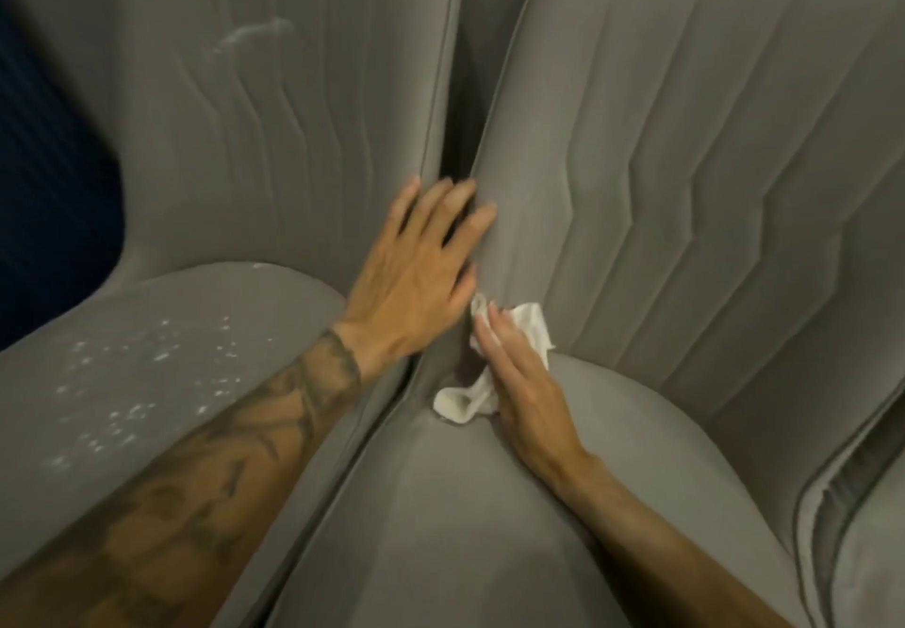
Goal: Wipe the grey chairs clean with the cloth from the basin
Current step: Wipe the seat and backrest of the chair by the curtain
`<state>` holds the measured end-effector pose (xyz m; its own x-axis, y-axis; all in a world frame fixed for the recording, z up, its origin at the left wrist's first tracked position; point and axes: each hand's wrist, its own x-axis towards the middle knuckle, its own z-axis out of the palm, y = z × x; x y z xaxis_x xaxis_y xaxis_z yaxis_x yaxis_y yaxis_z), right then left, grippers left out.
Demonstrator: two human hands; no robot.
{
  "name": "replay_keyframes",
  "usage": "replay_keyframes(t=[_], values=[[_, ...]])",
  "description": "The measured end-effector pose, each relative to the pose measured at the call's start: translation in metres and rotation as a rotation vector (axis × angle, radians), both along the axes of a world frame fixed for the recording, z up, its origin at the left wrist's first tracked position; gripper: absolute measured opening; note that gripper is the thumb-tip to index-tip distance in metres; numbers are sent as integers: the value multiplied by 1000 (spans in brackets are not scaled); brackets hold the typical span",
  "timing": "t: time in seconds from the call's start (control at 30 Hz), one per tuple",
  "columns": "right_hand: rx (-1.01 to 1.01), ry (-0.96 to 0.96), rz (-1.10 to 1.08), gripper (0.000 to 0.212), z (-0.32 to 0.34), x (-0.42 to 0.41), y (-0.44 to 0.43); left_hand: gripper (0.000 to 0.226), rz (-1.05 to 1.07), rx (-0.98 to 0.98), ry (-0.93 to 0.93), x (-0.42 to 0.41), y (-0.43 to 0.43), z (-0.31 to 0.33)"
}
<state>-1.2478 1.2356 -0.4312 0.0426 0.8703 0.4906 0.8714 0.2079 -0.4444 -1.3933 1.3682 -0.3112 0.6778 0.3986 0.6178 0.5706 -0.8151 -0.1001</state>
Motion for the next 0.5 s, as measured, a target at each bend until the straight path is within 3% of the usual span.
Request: replay_keyframes(t=[0.13, 0.33, 0.5], values=[[60, 29, 56, 54, 15, -36, -16, 49, 4, -200, 20, -63, -51, -45], [235, 68, 94, 50, 61, -112, 7, 45, 295, -377, -64, -179, -91, -73], [-213, -107, 10, 63, 25, -193, 15, 46, 500, -497, -78, -257, -100, -78]])
